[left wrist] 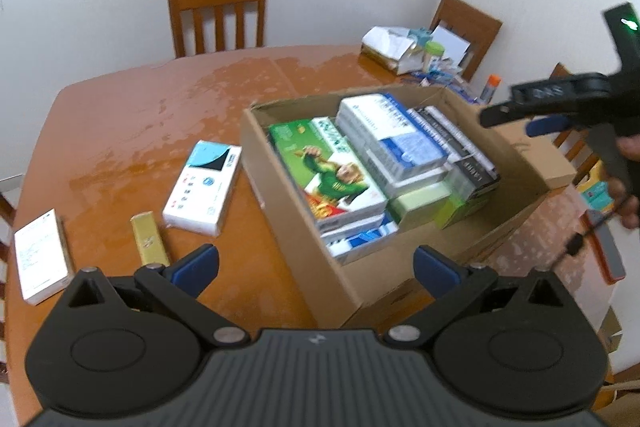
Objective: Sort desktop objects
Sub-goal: 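Raise the open right gripper and swing it back over the table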
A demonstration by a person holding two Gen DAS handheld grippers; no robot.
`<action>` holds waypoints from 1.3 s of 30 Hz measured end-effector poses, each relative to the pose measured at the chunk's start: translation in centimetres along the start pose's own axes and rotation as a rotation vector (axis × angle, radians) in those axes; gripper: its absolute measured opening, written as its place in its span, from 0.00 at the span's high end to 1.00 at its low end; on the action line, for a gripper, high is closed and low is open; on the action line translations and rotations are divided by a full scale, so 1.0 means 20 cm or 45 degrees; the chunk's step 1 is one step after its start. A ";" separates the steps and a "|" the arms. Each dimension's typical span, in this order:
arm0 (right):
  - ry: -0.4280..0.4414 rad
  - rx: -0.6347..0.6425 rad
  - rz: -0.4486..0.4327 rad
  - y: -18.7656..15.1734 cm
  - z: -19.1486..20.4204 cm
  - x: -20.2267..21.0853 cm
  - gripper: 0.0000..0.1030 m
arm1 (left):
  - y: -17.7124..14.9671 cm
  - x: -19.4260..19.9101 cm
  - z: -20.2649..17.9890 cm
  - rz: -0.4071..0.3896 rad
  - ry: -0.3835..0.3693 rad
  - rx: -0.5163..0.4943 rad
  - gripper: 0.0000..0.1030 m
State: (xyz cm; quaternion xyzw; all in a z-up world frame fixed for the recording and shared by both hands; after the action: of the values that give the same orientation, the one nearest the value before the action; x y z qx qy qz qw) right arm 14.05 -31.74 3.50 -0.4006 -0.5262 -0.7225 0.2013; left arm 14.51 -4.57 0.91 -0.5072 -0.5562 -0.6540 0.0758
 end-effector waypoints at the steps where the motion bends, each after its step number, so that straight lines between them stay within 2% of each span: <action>1: 0.006 -0.005 0.008 -0.03 0.00 0.00 0.09 | -0.01 0.00 0.01 0.010 0.014 0.002 0.00; 6: 0.070 -0.010 0.028 -0.11 0.06 0.03 0.09 | -0.07 0.03 0.07 0.043 0.095 0.018 0.00; 11: 0.196 0.070 0.003 -0.10 0.27 0.07 0.09 | -0.16 0.09 0.17 0.063 0.182 0.082 0.00; 17: 0.390 0.232 0.003 -0.07 0.72 0.08 0.09 | -0.29 0.17 0.34 0.078 0.266 0.149 0.00; 23: 0.495 0.401 0.055 -0.11 1.18 0.05 0.09 | -0.36 0.20 0.50 0.074 0.314 0.186 0.00; 30: 0.518 0.543 0.134 -0.23 1.54 -0.01 0.09 | -0.45 0.20 0.70 0.102 0.322 0.247 0.00; 39: 0.495 0.551 0.184 -0.33 1.71 -0.01 0.09 | -0.56 0.15 0.84 0.166 0.282 0.258 0.00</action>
State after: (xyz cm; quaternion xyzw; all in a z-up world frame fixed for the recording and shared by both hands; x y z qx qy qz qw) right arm 21.96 2.12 3.66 -0.2391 -0.5897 -0.6406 0.4298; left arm 15.48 14.43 -6.37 -0.4569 -0.5734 -0.6400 0.2297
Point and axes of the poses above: each gripper's, at about its wrist camera, not at the fingertips, and x roughly against the way its jaws point, z to its left, y to its top, the point moved 8 cm from there along -x, roughly the way its jaws point
